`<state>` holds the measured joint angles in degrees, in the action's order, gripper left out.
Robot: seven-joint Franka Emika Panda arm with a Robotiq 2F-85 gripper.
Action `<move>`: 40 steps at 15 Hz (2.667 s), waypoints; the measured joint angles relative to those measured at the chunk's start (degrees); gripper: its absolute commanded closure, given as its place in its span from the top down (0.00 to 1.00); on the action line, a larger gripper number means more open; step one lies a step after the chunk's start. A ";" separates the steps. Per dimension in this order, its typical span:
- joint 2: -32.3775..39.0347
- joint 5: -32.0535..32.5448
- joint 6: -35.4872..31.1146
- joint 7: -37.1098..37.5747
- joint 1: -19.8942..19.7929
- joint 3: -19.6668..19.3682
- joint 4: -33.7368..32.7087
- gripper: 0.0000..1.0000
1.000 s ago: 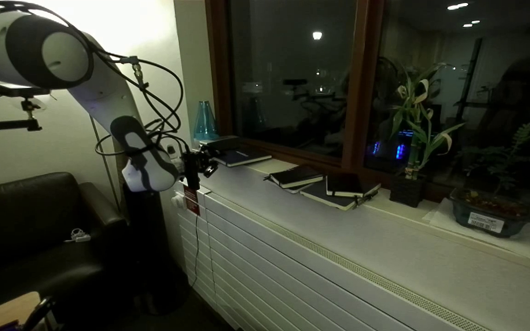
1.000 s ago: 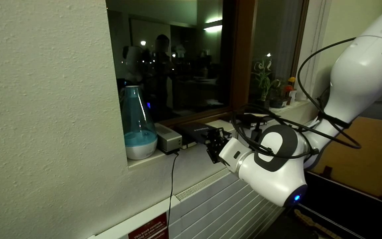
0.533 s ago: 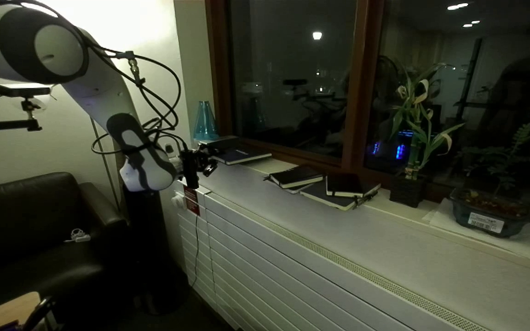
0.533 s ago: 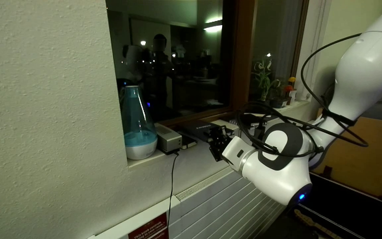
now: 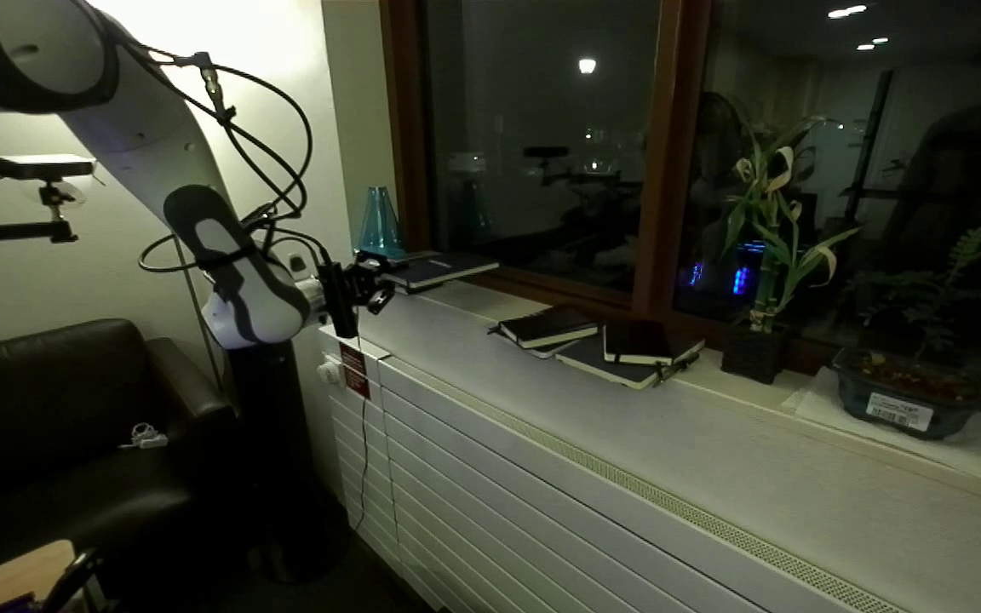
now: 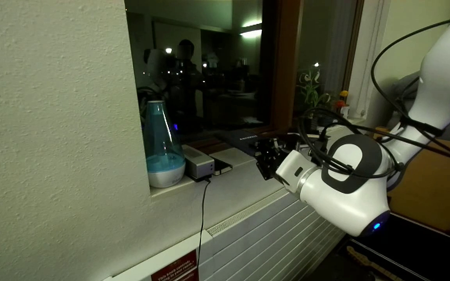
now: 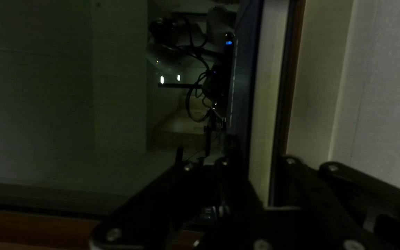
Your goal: Put the second book from the left on top of the third book.
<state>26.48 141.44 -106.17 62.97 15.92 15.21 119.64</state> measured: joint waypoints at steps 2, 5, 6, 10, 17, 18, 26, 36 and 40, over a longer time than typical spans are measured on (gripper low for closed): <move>-1.53 0.00 0.02 0.00 -0.16 -0.21 2.11 0.05; -3.16 0.00 0.01 0.00 -0.78 -0.68 4.72 0.05; -3.57 0.03 0.01 0.00 -0.99 -0.97 5.45 0.05; -4.84 0.05 0.01 0.00 -2.37 -2.25 7.91 0.05; -6.72 0.12 0.01 0.00 -5.33 -4.28 10.64 0.05; -7.05 0.12 0.01 0.00 -5.75 -4.49 10.93 0.05; -11.24 1.69 -0.18 0.01 -8.61 -6.13 15.16 0.05; -18.04 7.48 -6.29 0.92 -9.62 -6.66 19.45 0.05; -19.22 7.48 -9.70 2.77 -9.49 -5.53 19.40 0.05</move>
<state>7.25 148.92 -115.87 65.74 6.43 9.68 139.04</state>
